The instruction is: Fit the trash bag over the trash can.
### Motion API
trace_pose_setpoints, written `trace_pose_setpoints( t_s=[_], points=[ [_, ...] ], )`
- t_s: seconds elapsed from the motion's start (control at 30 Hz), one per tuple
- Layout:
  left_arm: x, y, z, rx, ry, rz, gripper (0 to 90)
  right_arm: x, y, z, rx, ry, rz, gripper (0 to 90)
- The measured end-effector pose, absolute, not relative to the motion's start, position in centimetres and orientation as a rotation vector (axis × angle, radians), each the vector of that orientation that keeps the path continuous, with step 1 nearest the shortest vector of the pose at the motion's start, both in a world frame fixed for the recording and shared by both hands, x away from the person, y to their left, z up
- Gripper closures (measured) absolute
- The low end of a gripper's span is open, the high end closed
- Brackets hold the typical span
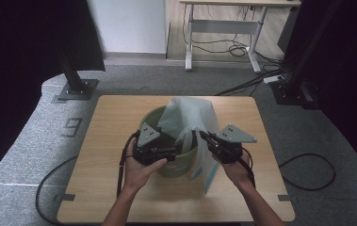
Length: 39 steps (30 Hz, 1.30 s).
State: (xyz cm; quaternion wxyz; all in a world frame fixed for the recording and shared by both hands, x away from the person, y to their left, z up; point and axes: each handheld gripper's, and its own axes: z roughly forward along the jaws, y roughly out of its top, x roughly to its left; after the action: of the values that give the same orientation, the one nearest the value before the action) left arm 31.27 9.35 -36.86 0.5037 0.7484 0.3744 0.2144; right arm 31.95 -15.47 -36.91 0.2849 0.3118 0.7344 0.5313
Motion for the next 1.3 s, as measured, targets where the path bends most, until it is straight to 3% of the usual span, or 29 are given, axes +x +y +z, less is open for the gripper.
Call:
trace_pose_setpoints(
  t_s=[0.1,0.23,0.3,0.37,0.6,0.83,0.87,0.9,0.93,0.97,1.0,1.17,1.3],
  points=[
    [31.4,9.0,-36.9,1.808,0.905,0.529,21.9,31.9,-15.6,-36.9,0.835,1.966,1.425,87.0],
    [31.7,8.5,-37.1,1.823,0.921,0.561,39.5,31.7,-15.9,-37.1,0.840,1.964,1.442,85.2],
    [32.0,8.3,-37.3,1.837,0.918,0.555,42.5,31.7,-16.1,-37.3,0.840,1.967,1.456,84.3],
    [32.2,8.1,-37.4,1.838,0.933,0.567,51.4,31.7,-16.2,-37.3,0.841,1.971,1.466,83.5],
    [32.6,8.0,-37.3,1.833,0.942,0.482,70.5,31.6,-16.6,-37.6,0.849,1.987,1.499,78.5],
    [33.0,8.0,-37.3,1.863,0.915,0.412,83.4,31.8,-17.0,-38.0,0.873,1.996,1.526,73.3],
    [33.1,8.1,-37.4,1.873,0.885,0.369,85.9,31.6,-17.1,-38.2,0.876,1.995,1.534,65.2],
    [33.1,8.1,-37.4,1.873,0.885,0.369,88.2,31.6,-17.1,-38.2,0.876,1.995,1.534,65.2],
    [33.2,8.3,-37.4,1.875,0.868,0.340,89.4,31.2,-17.1,-38.7,0.884,2.002,1.533,50.8],
    [33.2,8.3,-37.4,1.875,0.868,0.340,89.5,31.2,-17.1,-38.7,0.884,2.002,1.533,50.8],
    [33.2,8.6,-37.4,1.872,0.871,0.347,89.5,30.7,-17.2,-39.3,0.903,2.008,1.528,40.2],
    [33.1,9.0,-37.4,1.853,0.881,0.357,89.5,29.2,-17.2,-41.9,0.955,2.007,1.521,28.7],
    [33.1,9.1,-37.4,1.849,0.888,0.354,89.6,28.9,-17.1,-44.0,0.980,2.000,1.517,26.2]
  ],
)
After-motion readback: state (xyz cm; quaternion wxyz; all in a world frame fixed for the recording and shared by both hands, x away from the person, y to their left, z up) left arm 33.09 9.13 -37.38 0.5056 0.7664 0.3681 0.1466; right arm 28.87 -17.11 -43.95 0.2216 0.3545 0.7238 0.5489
